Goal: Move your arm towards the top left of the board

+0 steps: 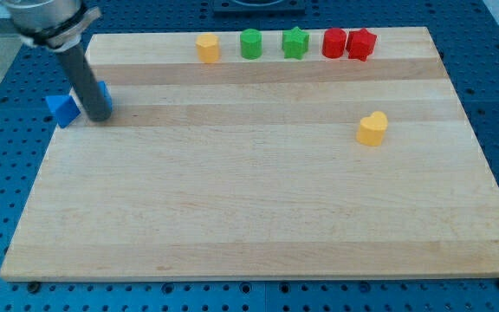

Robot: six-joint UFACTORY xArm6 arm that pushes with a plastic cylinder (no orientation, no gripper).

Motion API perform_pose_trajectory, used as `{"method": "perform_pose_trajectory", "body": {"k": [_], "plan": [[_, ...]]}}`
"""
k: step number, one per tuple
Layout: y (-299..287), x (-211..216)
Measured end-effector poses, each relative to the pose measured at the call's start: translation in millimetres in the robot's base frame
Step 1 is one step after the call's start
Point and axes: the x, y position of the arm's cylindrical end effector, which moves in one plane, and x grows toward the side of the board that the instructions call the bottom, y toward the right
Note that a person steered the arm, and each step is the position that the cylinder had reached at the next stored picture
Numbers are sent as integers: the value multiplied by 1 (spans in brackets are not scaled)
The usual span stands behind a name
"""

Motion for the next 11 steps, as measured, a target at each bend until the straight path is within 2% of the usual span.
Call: {"method": "perform_pose_trajectory", "body": {"k": [2, 6, 11], "plan": [[29, -35], [29, -83], [8, -84]]}}
